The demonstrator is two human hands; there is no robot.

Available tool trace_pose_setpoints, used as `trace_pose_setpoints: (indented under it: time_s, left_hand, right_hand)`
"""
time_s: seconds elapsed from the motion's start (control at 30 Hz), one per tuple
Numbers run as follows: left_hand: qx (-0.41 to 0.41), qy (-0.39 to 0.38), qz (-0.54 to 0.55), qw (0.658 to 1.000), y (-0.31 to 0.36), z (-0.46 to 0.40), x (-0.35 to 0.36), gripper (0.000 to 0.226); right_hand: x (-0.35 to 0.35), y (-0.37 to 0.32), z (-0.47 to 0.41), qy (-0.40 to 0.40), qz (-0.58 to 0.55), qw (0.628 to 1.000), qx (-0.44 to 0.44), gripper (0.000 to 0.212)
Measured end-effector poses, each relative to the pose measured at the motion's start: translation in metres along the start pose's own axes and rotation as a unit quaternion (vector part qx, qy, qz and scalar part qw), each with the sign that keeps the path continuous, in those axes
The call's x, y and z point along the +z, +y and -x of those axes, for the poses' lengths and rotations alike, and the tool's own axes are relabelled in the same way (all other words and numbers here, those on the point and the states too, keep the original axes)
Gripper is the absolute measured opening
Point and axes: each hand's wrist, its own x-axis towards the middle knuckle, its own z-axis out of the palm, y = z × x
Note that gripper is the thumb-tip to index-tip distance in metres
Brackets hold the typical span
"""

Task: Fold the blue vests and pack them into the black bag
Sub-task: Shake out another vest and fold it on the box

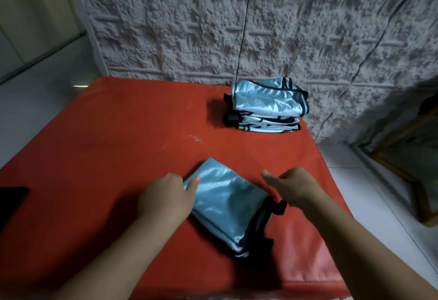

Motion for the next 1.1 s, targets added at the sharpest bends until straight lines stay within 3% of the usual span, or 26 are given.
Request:
trace_pose_setpoints:
  time_s: [0.07, 0.17, 0.27, 0.4, 0.47, 0.57, 0.63, 0.7, 0.77, 0.93, 1.0, 1.1]
  left_hand:
    - [0.046, 0.061, 0.047, 0.996, -0.001, -0.017, 0.006, 0.044]
    - [0.070, -0.017, 0.077, 0.994, 0.006, -0.034, 0.025, 0.056]
    - [0.067, -0.048, 0.098, 0.992, 0.012, -0.042, 0.037, 0.065]
    - [0.045, -0.074, 0.094, 0.992, 0.011, -0.045, 0.041, 0.044]
    - [0.025, -0.105, 0.137, 0.985, 0.007, -0.045, 0.040, 0.028]
    - [-0.002, -0.171, 0.245, 0.954, 0.004, -0.044, 0.037, 0.020]
    - [-0.006, -0.190, 0.328, 0.926, 0.003, -0.039, 0.032, 0.015]
    - [-0.016, -0.223, 0.414, 0.882, 0.005, -0.033, 0.027, 0.026]
    - [-0.039, -0.254, 0.476, 0.841, 0.009, -0.025, 0.027, 0.036]
    - [-0.087, -0.207, 0.516, 0.827, 0.027, -0.020, 0.036, 0.051]
    - [-0.057, -0.188, 0.511, 0.837, 0.034, -0.021, 0.040, 0.063]
    - [0.023, -0.147, 0.486, 0.861, 0.037, -0.026, 0.046, 0.069]
  right_hand:
    - [0.007, 0.001, 0.015, -0.036, 0.094, 0.995, 0.013, 0.080]
    - [0.038, 0.006, 0.028, -0.096, 0.141, 0.985, -0.021, 0.086]
    - [0.056, 0.006, 0.033, -0.074, 0.115, 0.990, -0.018, 0.085]
    - [0.049, 0.003, 0.039, -0.088, 0.122, 0.989, -0.002, 0.041]
    - [0.041, 0.007, 0.033, -0.093, 0.115, 0.989, -0.015, 0.033]
    - [0.028, 0.018, 0.019, -0.103, -0.053, 0.993, -0.010, 0.029]
    - [0.019, 0.026, 0.015, -0.110, -0.226, 0.968, 0.018, 0.032]
    - [0.016, 0.033, 0.013, -0.116, -0.328, 0.936, 0.054, 0.035]
    - [0.018, 0.041, 0.013, -0.110, -0.374, 0.917, 0.089, 0.037]
    - [0.018, 0.056, 0.003, -0.041, -0.385, 0.915, 0.112, 0.024]
    - [0.017, 0.059, -0.001, -0.071, -0.356, 0.928, 0.088, 0.036]
    - [0.023, 0.063, -0.008, -0.143, -0.274, 0.949, 0.056, 0.086]
